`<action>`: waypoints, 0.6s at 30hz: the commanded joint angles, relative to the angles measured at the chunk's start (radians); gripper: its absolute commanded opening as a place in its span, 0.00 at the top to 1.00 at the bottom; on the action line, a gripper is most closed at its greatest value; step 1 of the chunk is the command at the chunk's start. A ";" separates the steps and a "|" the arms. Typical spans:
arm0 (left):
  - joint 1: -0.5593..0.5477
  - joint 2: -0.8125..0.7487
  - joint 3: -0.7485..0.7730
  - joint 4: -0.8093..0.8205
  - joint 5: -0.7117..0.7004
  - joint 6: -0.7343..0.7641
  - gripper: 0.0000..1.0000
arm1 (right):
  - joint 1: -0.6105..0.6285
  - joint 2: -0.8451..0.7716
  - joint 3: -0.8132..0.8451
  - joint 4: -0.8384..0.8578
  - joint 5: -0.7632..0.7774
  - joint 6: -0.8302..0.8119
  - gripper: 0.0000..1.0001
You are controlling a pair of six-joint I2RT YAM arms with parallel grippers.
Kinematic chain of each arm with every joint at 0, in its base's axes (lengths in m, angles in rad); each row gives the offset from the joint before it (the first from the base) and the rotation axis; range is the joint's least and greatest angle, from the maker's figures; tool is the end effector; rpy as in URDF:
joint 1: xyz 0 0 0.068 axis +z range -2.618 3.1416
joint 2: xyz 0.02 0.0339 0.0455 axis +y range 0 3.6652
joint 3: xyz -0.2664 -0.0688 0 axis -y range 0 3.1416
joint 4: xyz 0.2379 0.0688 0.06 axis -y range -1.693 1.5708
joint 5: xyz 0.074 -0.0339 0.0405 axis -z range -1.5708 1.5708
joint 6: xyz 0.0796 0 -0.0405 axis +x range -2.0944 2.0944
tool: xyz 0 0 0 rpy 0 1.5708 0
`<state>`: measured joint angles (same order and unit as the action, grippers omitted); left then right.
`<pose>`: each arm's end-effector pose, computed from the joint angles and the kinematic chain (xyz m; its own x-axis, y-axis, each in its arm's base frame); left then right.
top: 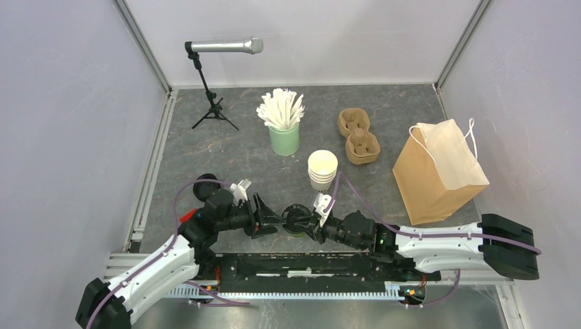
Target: Pack the takeout coffee
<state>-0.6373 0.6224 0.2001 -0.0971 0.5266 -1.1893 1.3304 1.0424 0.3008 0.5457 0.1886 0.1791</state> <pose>0.1121 -0.1328 0.1551 -0.9514 -0.2940 -0.0917 -0.0482 0.4361 -0.8986 0.0742 0.2402 0.1975 -0.2078 -0.1126 -0.9717 -0.8874 0.4396 0.1388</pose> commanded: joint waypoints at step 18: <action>-0.089 0.055 -0.036 0.223 -0.041 -0.176 0.38 | -0.003 0.068 -0.038 -0.102 0.003 0.025 0.76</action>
<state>-0.7040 0.6910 0.1669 0.0700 0.5213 -1.3132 1.3304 1.0710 0.3008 0.5846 0.1890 0.1879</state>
